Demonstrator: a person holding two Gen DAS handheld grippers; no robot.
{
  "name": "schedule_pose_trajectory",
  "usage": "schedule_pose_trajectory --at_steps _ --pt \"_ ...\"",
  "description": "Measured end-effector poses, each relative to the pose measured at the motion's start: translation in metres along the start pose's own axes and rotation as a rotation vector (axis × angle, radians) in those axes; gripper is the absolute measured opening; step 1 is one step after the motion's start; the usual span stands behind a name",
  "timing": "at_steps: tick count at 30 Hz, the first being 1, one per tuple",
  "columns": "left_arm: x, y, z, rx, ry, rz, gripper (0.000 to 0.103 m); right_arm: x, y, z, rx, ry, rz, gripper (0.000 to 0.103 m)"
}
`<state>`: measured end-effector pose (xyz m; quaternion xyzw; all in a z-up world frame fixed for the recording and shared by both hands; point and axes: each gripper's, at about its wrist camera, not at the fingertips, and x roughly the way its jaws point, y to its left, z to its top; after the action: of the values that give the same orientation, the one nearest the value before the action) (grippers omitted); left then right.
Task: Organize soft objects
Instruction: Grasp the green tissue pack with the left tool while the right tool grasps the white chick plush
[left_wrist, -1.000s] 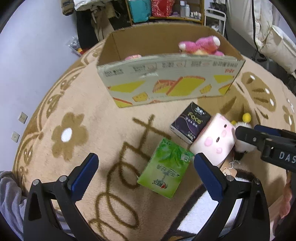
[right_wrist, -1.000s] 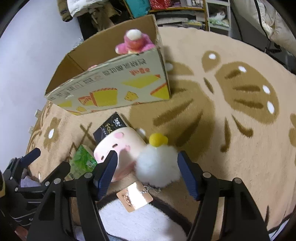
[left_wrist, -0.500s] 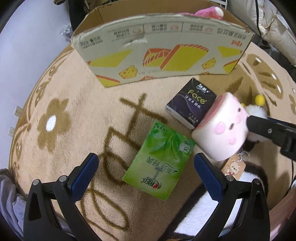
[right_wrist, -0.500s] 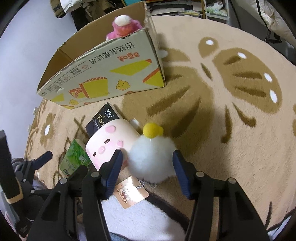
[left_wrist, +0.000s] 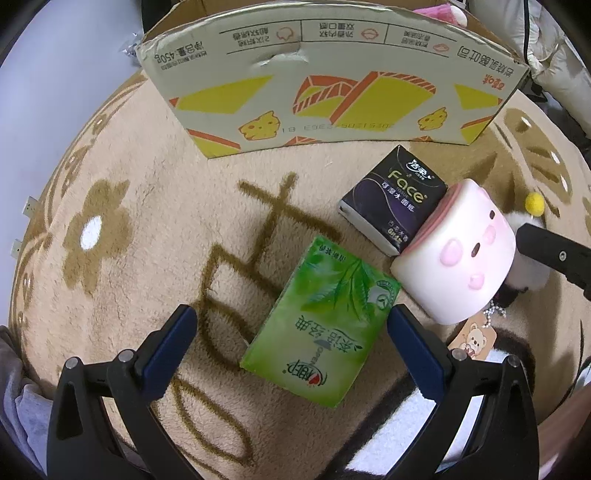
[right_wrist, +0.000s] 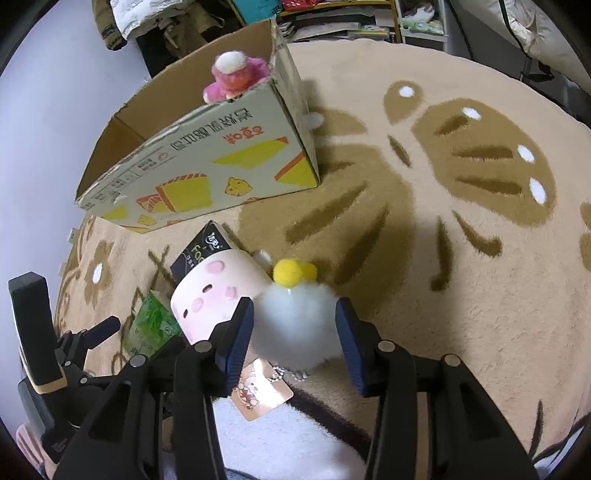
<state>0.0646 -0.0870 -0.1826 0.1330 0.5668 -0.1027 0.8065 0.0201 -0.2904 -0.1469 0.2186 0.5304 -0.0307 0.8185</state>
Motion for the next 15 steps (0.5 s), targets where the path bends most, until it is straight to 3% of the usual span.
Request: schedule_pose_trajectory --at_steps 8,11,13,15 --pt "0.012 0.0 0.0 -0.01 0.025 0.002 0.101 0.016 -0.003 0.001 0.006 0.049 -0.007 0.039" --pt "0.017 0.0 -0.001 -0.007 0.038 -0.006 0.096 0.027 -0.005 0.002 0.021 0.079 0.012 0.038" --pt "0.018 0.0 -0.002 -0.008 0.043 -0.012 0.093 0.029 -0.005 0.003 0.018 0.08 0.011 0.028" --pt "0.018 0.002 -0.002 -0.008 0.042 -0.014 0.092 0.03 -0.004 0.003 0.017 0.076 0.018 0.028"
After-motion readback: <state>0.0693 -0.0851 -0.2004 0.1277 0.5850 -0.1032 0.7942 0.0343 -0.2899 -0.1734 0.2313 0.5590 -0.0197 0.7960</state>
